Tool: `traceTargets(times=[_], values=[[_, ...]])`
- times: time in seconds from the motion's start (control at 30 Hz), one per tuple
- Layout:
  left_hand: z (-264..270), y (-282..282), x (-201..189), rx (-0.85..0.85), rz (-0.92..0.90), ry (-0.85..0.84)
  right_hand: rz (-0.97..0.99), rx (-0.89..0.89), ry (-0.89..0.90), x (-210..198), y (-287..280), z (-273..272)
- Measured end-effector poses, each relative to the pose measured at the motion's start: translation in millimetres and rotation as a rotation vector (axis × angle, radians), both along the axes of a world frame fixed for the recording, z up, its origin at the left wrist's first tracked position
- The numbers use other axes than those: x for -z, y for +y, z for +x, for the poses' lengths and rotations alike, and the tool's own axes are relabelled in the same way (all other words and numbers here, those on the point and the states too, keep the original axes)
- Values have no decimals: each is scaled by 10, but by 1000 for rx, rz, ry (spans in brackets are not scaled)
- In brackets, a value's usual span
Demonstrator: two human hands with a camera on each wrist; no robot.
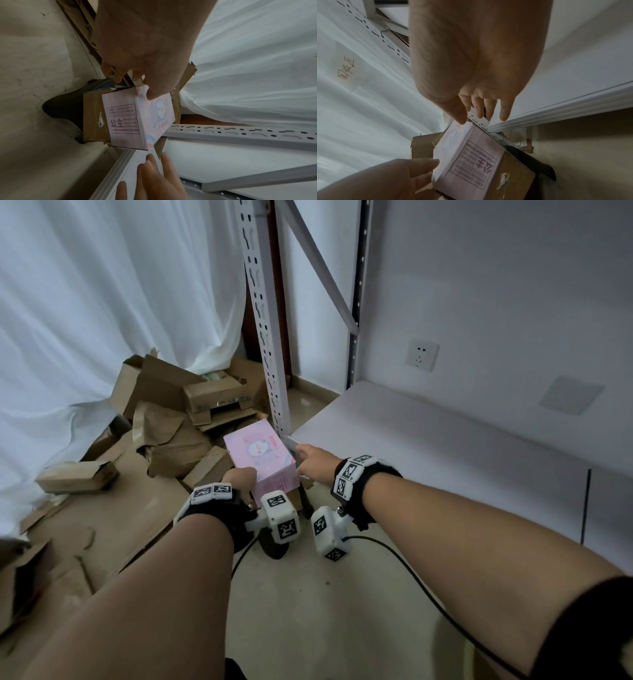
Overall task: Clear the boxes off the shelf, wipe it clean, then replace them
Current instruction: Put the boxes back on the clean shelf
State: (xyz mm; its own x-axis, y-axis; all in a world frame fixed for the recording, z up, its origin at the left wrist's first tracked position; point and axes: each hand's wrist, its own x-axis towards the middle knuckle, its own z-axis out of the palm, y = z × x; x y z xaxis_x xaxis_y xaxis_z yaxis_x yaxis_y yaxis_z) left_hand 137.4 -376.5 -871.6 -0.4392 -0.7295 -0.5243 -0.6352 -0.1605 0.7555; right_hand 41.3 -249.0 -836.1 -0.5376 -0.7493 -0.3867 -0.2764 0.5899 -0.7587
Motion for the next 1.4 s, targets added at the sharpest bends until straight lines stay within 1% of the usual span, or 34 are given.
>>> traceTargets(times=[0.03,0.07,0.1,0.13,0.17,0.2,0.27,0.33,0.47,0.5,0.53,0.67,0.73,0.83,1.0,1.17,1.4], values=[[7,17,-87,83,-23,-81,8,-19,-9,-5,-27,13],[35,63,-116,227,-160,-173,15,-31,-11,13,-55,10],[31,105,-154,285,-232,-220,23,-37,-13,42,-81,-8],[10,139,-178,199,-198,-159,16,-28,-27,69,-93,-40],[-16,129,-177,104,-123,-82,2,-14,-44,94,-89,-74],[5,169,-184,24,-73,21,-17,-9,-50,70,-46,-69],[-34,251,-195,-75,23,154,-64,0,-84,6,69,-71],[-50,301,-214,-81,89,267,-121,22,-125,7,161,-105],[-134,439,-324,-14,165,367,-115,102,-125,-54,388,-192],[-175,489,-345,17,128,358,-95,118,-115,-81,481,-219],[-225,550,-377,54,55,338,-68,135,-94,-99,582,-257],[-462,925,-573,292,-371,168,23,222,-15,-151,1042,-451],[-552,1174,-659,374,-440,136,36,277,-2,-201,1318,-557],[-679,1547,-688,499,-518,149,33,356,21,-214,1780,-726],[-939,2157,-642,662,-537,155,80,471,37,-158,2555,-949],[-1283,2730,-498,792,-521,134,111,583,60,-72,3387,-1145],[-1906,3654,-341,878,-466,104,177,692,109,62,4430,-1375]])
